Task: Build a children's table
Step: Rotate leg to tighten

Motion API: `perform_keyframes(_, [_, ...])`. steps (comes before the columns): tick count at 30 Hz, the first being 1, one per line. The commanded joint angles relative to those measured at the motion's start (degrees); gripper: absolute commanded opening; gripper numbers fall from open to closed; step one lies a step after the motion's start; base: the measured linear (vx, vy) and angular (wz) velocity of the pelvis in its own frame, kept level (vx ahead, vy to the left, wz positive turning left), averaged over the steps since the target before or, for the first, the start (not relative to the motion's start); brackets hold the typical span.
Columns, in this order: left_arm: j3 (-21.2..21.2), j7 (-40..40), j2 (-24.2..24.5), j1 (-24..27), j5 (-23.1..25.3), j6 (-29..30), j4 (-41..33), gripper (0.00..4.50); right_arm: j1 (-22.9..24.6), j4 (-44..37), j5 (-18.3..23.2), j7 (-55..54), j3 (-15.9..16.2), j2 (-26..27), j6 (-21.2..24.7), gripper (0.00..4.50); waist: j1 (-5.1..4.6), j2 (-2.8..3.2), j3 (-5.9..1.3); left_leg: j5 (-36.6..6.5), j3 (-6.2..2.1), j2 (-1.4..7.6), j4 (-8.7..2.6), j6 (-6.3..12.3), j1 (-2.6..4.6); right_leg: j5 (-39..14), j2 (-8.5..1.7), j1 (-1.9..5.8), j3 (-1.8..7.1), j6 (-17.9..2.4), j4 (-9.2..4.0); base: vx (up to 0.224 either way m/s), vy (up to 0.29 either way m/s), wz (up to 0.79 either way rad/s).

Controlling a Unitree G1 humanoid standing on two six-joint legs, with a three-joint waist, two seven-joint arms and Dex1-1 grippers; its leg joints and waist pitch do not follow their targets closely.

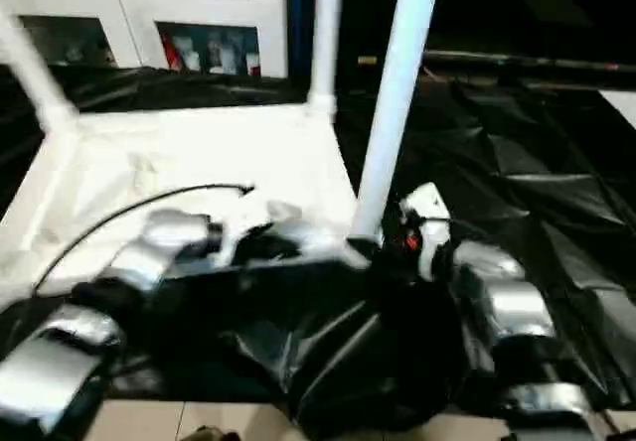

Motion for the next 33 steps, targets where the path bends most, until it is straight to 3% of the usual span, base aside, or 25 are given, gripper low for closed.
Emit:
perform_keyframes(1, [-0.70,-6.85,0.88,1.13,-4.17,-0.33,-4.35,0.00,0.82,-2.80,0.38,6.45,3.37,-1.68,0.48,3.44,0.43,-0.74,-3.48,-14.80,-1.87,3.72,-3.95,3.42,1.90,-12.38,-3.57,1.94,1.86,-14.48,-4.39,0.000,0.000,0.00])
perform_keyframes(7, [-0.14,-9.98,2.99,2.34,-4.93,0.50,-6.68,0.00,0.94,-3.87,0.40,9.96,4.56,-3.97,1.27,3.44,0.86,-0.74,-3.40,-16.60,-1.88,3.73,-4.30,1.11,2.07,-13.52,-3.55,1.69,2.01,-13.88,-4.37,0.000,0.000,0.00])
perform_keyframes(13, [-0.07,-10.27,3.81,3.39,-5.26,1.42,-8.83,0.00,0.93,-3.95,-0.11,11.16,5.80,-4.14,1.29,2.85,0.86,-1.07,-3.51,-14.84,-1.79,3.59,-4.05,1.62,1.97,-12.39,-3.64,1.74,2.07,-13.75,-4.26,0.000,0.000,0.00])
perform_keyframes(21, [0.92,-5.20,1.27,2.88,-4.87,1.71,-8.35,0.00,4.04,-6.15,1.45,9.17,5.22,-2.65,2.87,2.57,1.05,-1.07,-3.49,-14.59,-1.82,3.60,-3.97,1.97,1.96,-13.32,-3.64,1.73,2.03,-13.26,-4.37,0.000,0.000,0.00])
perform_keyframes(24, [1.29,2.51,-1.38,1.20,-2.65,1.14,-5.20,0.00,5.34,-4.43,0.27,0.74,3.22,1.18,1.46,2.56,1.04,-1.07,-3.40,-15.46,-1.90,3.61,-4.10,1.30,2.10,-14.54,-3.69,1.42,2.09,-12.78,-4.58,0.000,0.000,0.00])
perform_keyframes(29, [1.64,11.87,-5.51,-1.14,-0.68,0.98,-1.47,0.00,4.59,-0.11,-1.93,-12.45,0.07,7.01,0.97,2.54,0.11,-1.06,-3.23,-18.55,-2.29,3.10,-4.18,-0.53,2.22,-21.07,-3.93,1.20,2.07,-10.80,-5.48,0.000,0.000,0.00])
perform_keyframes(30, [1.51,14.42,-7.08,-1.73,-0.15,1.35,-0.51,0.00,3.97,1.65,-2.72,-16.43,-0.58,8.80,0.23,2.54,0.08,-0.98,-3.31,-18.24,-2.42,3.14,-4.29,-0.71,2.13,-21.20,-3.91,1.39,2.08,-10.23,-5.49,0.000,0.000,0.00])
perform_keyframes(31, [1.31,16.45,-8.55,-2.24,0.32,1.76,0.32,0.00,3.11,3.56,-3.04,-20.47,-1.56,10.73,-0.27,2.54,-0.30,-0.81,-3.08,-19.53,-2.31,3.14,-4.40,-1.15,2.34,-21.67,-3.73,0.89,2.13,-10.22,-5.70,0.000,0.000,0.00])
perform_keyframes(33, [1.08,21.72,-12.46,-3.50,1.20,3.30,2.55,0.00,0.11,8.91,-3.35,-31.79,-4.69,15.93,-1.59,2.54,-0.88,-0.78,-3.11,-20.92,-2.50,3.00,-4.47,-1.87,2.38,-23.73,-3.82,0.93,2.08,-9.88,-5.82,0.000,0.000,0.00])
